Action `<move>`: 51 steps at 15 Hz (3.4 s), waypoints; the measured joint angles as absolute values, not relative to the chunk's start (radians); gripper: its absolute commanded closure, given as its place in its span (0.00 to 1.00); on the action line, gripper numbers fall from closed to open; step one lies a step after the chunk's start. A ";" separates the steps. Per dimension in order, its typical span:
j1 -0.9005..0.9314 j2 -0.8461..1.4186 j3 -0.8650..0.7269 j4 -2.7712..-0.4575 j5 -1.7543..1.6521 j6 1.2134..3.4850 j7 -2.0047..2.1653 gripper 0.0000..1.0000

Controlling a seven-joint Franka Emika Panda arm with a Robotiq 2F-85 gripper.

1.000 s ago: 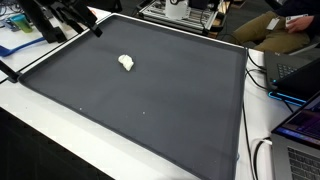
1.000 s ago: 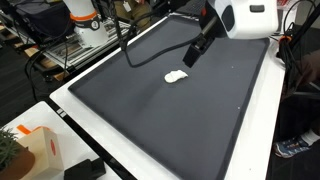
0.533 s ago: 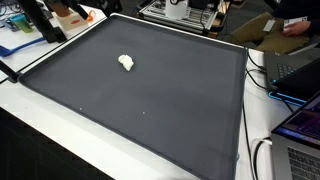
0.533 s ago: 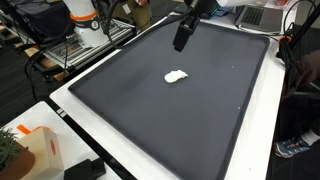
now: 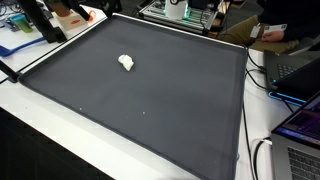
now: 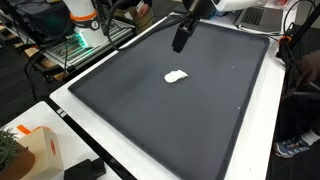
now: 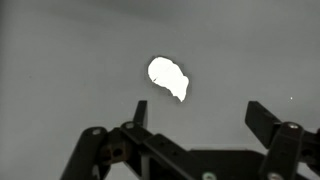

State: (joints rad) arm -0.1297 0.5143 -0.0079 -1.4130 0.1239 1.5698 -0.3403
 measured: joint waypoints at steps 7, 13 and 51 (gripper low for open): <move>-0.133 0.380 -0.008 -1.651 0.136 1.792 -0.359 0.00; -0.118 0.172 0.007 -1.946 0.123 1.900 -0.539 0.00; 0.027 -0.219 -0.032 -2.434 0.143 1.919 -0.676 0.99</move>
State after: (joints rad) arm 0.0272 -0.2193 -0.0319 -2.4337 0.1431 1.9194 -0.6757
